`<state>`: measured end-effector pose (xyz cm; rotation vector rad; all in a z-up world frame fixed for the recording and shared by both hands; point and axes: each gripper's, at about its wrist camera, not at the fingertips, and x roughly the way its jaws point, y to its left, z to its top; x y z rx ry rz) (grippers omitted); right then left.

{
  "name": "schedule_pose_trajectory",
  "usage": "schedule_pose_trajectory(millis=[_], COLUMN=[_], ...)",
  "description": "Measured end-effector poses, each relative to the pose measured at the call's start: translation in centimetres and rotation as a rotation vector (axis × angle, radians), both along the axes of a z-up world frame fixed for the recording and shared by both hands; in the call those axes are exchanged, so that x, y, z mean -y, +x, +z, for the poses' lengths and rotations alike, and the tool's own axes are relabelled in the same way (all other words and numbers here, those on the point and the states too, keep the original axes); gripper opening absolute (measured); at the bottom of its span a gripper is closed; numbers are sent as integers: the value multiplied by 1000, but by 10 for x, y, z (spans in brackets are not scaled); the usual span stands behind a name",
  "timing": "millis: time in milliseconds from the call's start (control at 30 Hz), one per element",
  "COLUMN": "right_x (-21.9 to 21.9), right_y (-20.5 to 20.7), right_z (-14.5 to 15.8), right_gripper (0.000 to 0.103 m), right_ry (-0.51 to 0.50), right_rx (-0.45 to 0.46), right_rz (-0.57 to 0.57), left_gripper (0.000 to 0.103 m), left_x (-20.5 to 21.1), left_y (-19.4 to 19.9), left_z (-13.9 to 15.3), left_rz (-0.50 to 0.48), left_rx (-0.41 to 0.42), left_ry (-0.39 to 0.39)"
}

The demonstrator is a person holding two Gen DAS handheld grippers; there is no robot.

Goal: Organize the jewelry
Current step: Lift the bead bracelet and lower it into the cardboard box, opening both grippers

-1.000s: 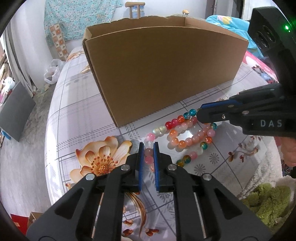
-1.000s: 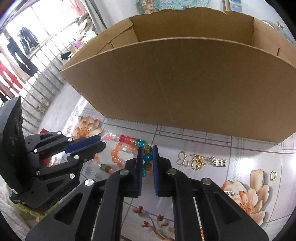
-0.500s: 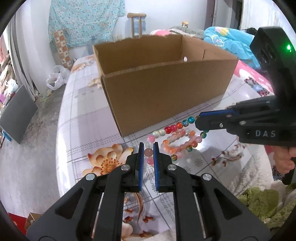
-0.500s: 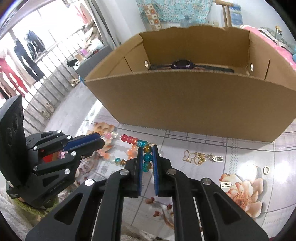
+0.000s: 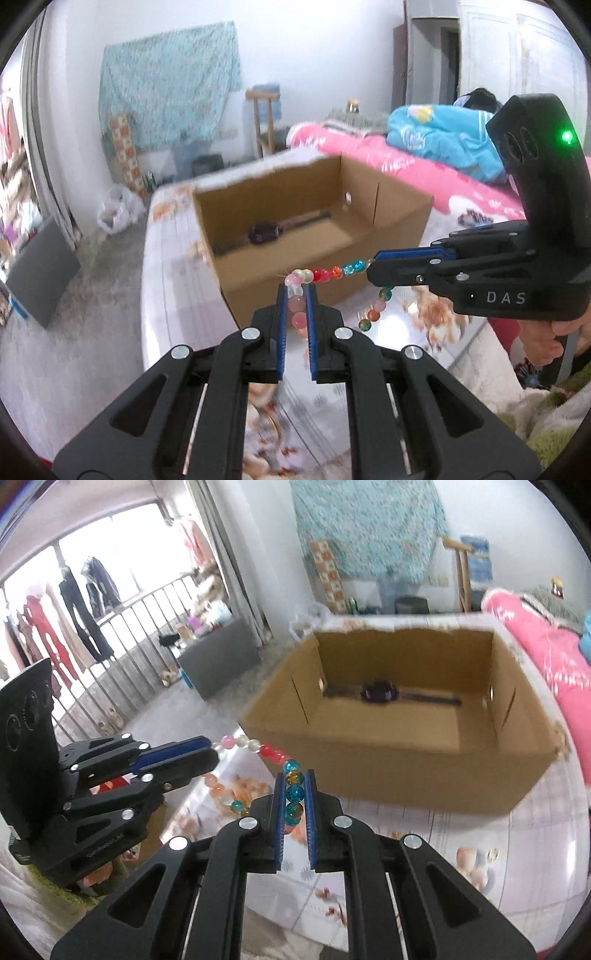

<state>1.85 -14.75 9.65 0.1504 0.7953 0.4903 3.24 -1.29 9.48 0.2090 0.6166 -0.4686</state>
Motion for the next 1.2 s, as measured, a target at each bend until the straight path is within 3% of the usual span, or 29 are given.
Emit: schedule_pose_trajectory(millis=[200, 367, 500, 633, 833, 1000, 1200], right_x=[1, 1, 0, -11, -27, -36, -36], right_y=[36, 99, 147, 191, 224, 233, 230], right_z=[36, 37, 18, -17, -58, -74, -69], right_gripper=[10, 10, 10, 10, 10, 11, 11], right_ry=[0, 0, 26, -25, -77, -79, -77], right_rx=[73, -18, -163, -316, -498, -551, -480], right_rz=[12, 43, 77, 101, 121, 138, 126], left_gripper=[9, 9, 9, 9, 9, 9, 11], left_x=[7, 14, 20, 21, 16, 23, 21], left_y=[29, 75, 119, 156, 177, 179, 182], left_z=[37, 43, 22, -12, -46, -49, -47], left_rz=[-14, -22, -22, -25, -30, -39, -11], left_rx=[100, 89, 16, -104, -213, -205, -181], left_ry=[-10, 27, 78, 125, 174, 216, 223])
